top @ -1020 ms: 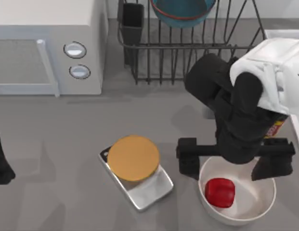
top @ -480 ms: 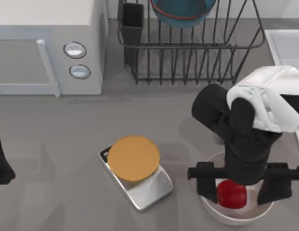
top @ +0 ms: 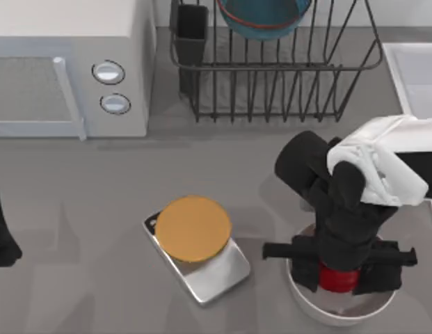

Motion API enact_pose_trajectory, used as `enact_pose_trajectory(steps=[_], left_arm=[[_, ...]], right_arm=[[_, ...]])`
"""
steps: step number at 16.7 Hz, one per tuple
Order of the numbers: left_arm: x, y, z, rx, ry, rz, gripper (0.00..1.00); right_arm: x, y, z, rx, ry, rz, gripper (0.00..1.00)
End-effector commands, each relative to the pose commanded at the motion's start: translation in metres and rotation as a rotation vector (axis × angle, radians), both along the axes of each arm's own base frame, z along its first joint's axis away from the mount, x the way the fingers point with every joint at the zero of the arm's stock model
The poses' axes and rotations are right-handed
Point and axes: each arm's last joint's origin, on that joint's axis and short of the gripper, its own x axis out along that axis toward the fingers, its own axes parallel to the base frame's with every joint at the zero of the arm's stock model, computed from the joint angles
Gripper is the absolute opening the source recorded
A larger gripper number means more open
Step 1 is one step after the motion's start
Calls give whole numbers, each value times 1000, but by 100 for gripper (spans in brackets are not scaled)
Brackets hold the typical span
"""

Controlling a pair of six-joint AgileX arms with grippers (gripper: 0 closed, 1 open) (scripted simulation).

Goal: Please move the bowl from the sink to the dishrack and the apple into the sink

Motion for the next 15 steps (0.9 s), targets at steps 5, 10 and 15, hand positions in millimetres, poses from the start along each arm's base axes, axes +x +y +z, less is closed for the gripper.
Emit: enact_pose_trajectory(steps=[5,10,15], left_arm=[[0,0,0,0,0,0,100],[0,0,0,0,0,0,100],[0,0,0,0,0,0,100]], right_arm=[[13,20,20,99,-163,66,100],[13,20,21,102,-169,67,92],[13,20,21,102,-169,67,55]])
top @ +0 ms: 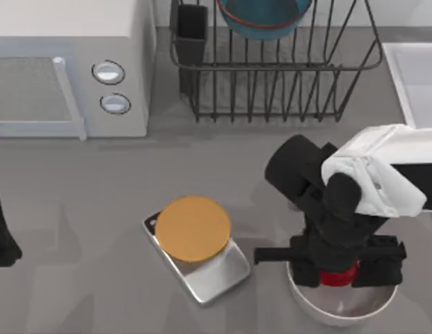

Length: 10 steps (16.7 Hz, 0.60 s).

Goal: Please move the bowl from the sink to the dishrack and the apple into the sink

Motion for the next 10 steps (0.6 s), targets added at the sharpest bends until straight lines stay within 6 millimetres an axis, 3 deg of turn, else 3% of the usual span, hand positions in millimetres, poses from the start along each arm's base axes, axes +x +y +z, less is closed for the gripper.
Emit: enact_pose_trajectory(steps=[7,10], left_arm=[[0,0,0,0,0,0,100],[0,0,0,0,0,0,100]], right_arm=[[0,0,0,0,0,0,2],[0,0,0,0,0,0,0]])
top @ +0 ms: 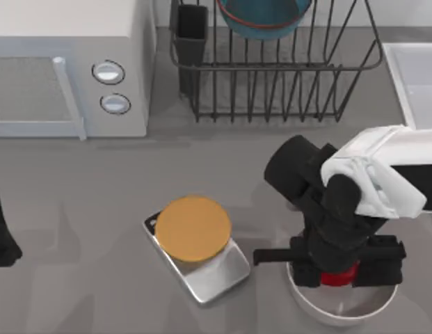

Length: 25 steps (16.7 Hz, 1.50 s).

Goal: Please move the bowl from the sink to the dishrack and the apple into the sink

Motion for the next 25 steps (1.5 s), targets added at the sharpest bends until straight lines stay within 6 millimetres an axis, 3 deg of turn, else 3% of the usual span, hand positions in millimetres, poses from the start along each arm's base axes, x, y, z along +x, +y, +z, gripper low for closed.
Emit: enact_pose_trajectory(steps=[5,6,9,17,25], left_arm=[[0,0,0,0,0,0,100],[0,0,0,0,0,0,100],[0,0,0,0,0,0,100],[0,0,0,0,0,0,100],[0,0,0,0,0,0,100]], right_arm=[[0,0,0,0,0,0,0],[-3,-4,31,1,-28,21,0],[0,-3,41,4,-33,14,0],[-2,-4,125,-2,-24,20,0],[2,-7,130,27,-45,12,0]])
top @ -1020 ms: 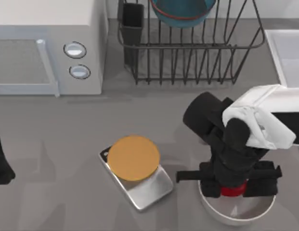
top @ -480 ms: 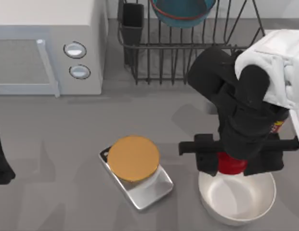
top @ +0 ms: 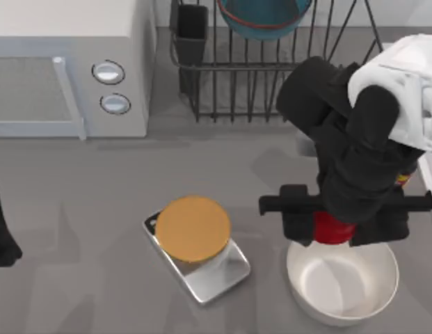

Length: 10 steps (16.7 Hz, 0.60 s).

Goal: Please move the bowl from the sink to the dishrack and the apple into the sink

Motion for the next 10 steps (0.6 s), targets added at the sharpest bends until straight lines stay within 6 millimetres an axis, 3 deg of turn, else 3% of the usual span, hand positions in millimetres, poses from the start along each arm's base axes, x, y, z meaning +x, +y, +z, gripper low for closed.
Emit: enact_pose_trajectory(steps=[5,10], left_arm=[[0,0,0,0,0,0,100],[0,0,0,0,0,0,100]], right_arm=[[31,-24,7,195,-164,-29,0],[73,-79,9,396,-460,-50,0]])
